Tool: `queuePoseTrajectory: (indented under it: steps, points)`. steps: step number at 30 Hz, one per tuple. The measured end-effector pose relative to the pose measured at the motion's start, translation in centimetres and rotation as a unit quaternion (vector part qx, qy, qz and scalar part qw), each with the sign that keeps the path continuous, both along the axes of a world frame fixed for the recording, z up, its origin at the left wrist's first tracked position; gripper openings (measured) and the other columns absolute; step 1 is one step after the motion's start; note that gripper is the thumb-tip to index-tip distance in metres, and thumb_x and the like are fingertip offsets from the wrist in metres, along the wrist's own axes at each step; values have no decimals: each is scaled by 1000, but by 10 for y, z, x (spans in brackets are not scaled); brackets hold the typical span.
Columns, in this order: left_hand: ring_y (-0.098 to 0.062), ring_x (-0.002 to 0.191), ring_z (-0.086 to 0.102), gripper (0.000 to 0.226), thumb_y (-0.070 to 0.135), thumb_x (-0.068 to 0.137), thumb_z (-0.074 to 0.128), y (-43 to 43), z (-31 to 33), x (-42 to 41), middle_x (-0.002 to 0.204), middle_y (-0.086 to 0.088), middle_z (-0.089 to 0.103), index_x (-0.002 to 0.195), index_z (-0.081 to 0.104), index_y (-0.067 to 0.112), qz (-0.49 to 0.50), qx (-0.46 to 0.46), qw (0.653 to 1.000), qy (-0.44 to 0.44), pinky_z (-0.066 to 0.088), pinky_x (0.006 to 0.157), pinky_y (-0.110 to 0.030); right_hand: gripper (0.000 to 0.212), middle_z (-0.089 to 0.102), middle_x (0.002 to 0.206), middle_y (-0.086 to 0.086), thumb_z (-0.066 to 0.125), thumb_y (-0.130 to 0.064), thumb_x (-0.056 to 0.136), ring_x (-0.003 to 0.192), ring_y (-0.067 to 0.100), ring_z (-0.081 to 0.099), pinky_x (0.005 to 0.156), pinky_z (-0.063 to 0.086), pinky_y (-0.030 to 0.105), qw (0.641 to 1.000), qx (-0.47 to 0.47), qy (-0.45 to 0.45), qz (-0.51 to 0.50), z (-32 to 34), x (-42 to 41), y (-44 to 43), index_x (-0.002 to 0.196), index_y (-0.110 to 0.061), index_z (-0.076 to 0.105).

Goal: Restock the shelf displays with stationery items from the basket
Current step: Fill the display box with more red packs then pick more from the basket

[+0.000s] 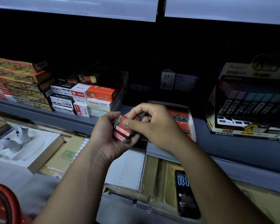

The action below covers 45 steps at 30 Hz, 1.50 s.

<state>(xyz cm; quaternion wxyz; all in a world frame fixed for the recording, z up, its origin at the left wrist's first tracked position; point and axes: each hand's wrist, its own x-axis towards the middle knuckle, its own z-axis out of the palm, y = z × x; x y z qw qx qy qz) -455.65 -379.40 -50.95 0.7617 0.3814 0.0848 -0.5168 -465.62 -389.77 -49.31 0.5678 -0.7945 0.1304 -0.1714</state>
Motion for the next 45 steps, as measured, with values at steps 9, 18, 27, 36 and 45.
queuePoseTrajectory:
  steps: [9, 18, 27, 36, 45]
  points:
    - [-25, 65, 68, 37, 29, 98, 47, -1, -2, 0, 97, -12, 75, 112, 72, 6, 4, 8, 1000, 6, 50, 41, -22, 9, 66, 73, 5, 68, -6, 93, 65, 26, 71, 60, 60, 31, 985, 103, -63, -122, 4, -6, -35, 95, -4, 60]
    - [-23, 65, 67, 37, 30, 98, 46, -2, -2, -1, 94, -11, 75, 112, 72, 6, -6, 11, 1000, -9, 44, 39, -18, 9, 68, 75, 7, 71, -10, 90, 61, 13, 62, 60, 50, 32, 970, -97, 77, -209, -12, -23, -81, 91, -18, 66]
    - [-23, 64, 67, 37, 29, 98, 47, -2, -2, -2, 95, -12, 75, 111, 72, 6, -5, 14, 1000, -19, 44, 39, -17, 7, 70, 73, 3, 74, -13, 91, 50, 3, 65, 58, 59, 24, 960, -151, 102, -211, -20, -22, -79, 96, -17, 72]
    - [-23, 63, 67, 36, 29, 98, 47, -1, -2, -2, 93, -12, 74, 110, 72, 6, -9, 12, 1000, -22, 43, 38, -17, 5, 71, 64, 4, 75, -14, 90, 50, 9, 67, 50, 51, 19, 964, -126, 125, -196, -14, -25, -76, 94, -16, 73]
    - [-23, 64, 67, 36, 30, 98, 47, -1, -3, -2, 93, -11, 74, 111, 71, 7, -11, 13, 1000, -24, 43, 38, -17, 40, 68, 89, -2, 90, -29, 73, 72, 11, 67, 67, 57, 29, 961, -152, 199, -120, -6, -30, -79, 106, -27, 66]
